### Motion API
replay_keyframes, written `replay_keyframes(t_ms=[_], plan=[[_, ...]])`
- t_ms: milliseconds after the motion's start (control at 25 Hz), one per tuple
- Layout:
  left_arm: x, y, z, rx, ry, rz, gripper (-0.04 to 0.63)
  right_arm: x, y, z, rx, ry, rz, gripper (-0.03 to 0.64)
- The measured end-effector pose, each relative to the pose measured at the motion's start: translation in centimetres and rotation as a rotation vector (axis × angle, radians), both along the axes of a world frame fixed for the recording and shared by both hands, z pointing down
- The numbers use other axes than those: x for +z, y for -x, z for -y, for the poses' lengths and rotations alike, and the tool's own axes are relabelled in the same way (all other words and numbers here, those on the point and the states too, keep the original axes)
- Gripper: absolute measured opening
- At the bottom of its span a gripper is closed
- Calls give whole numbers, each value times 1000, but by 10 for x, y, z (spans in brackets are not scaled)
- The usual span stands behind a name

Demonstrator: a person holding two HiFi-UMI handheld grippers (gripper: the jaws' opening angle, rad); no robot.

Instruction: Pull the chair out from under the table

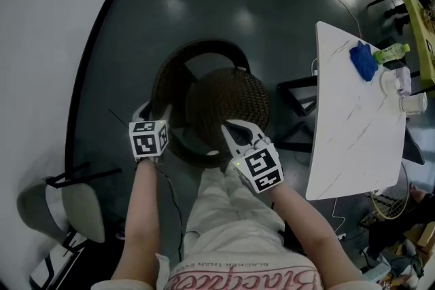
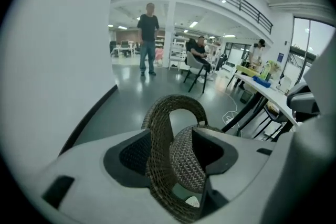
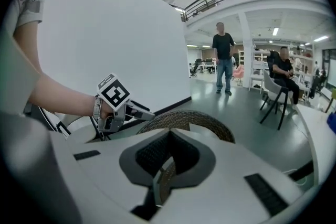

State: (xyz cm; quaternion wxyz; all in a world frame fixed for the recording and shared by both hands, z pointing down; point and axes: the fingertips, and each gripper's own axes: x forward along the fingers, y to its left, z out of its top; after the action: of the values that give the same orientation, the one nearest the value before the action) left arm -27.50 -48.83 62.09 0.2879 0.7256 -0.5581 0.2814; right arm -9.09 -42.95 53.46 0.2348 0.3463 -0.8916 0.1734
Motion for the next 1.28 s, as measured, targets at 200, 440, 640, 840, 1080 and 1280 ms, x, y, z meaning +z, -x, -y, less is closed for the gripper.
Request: replay_keyframes(t_ms=[200,440,640,840,1080,1280], plan=[[-66,-49,-13,95,-145,-33,215,-53,-7,-3,-27,-109,23,3],[-127,-109,-35,161,-253,-126,215,-108,-21,-8,-14,-238,45,3],[-175,-141,-57,211,-349,-151,209,-147,-30,-22,-9,-316,66,3],[-234,-159,-77,263,-543,-132,24,-178,-38,-36,12,-362,96,3],[-264,-189,-92,346,-615,-146,5,-199,-44,-49,32,-407,128,3],[-286,-206,-102,387,-697,-173,5,-209,-39,-60,39,-443,140,3]])
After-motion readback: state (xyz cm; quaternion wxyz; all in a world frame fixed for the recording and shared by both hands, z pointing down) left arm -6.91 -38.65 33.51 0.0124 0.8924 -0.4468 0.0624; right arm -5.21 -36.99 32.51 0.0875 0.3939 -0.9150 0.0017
